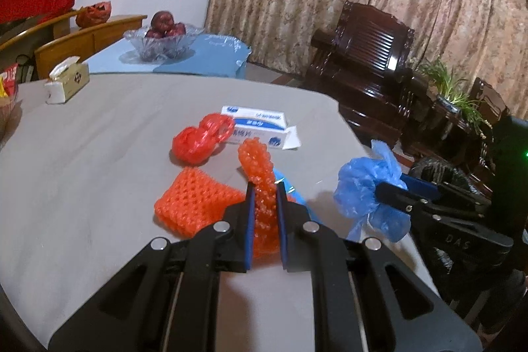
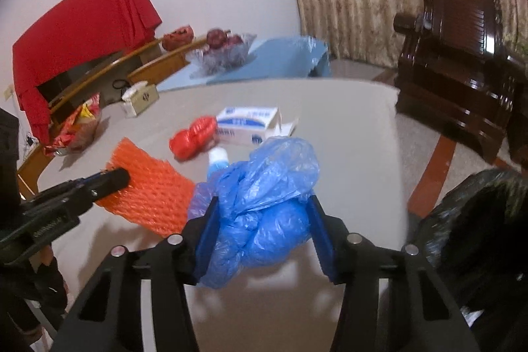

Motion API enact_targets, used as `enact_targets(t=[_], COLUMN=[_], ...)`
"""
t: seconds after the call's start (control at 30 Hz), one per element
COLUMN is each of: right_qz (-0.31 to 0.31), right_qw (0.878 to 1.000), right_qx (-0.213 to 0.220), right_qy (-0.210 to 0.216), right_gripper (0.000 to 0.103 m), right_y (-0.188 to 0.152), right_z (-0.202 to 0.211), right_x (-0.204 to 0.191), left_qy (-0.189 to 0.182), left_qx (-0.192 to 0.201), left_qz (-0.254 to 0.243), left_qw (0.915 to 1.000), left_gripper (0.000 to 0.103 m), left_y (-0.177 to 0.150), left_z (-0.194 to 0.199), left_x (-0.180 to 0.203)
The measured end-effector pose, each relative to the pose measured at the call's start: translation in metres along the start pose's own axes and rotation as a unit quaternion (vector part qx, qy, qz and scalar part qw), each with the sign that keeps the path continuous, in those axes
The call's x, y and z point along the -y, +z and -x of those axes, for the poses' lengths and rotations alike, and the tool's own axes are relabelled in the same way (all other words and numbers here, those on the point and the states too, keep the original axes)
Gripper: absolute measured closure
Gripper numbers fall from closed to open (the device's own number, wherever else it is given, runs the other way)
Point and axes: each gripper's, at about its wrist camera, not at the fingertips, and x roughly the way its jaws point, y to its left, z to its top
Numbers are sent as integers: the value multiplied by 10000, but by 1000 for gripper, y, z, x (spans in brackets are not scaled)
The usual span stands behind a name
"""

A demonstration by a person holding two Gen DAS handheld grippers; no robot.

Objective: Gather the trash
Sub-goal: 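Carry the shoe covers with the right gripper while the left gripper carries the net, release into bin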

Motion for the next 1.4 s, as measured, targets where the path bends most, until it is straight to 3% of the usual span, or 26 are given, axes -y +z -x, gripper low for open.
enact_targets(t=[0.27, 0.57, 1.07, 1.4], right_qz=[-12, -197, -777, -1039], right_qw=[9991, 9951, 9782, 9667], right_qx=[394, 717, 898, 860], right_qy=[-167, -648, -1701, -2176], right_gripper=[51, 51, 51, 51], right_y=[7, -2, -49, -76], right_z=[53, 118, 205, 226], right_x=[9, 42, 123, 161], left_qy=[-251, -718, -1565, -1764], left_qx=[268, 378, 248, 34], left_qz=[-167, -457, -1101, -1352], left_qw=[9992, 9957, 9812, 9750], left_gripper=[92, 92, 92, 92], left_y=[14, 19, 1, -19], left_z=[27, 41, 19, -6], left_x=[29, 87, 206, 253])
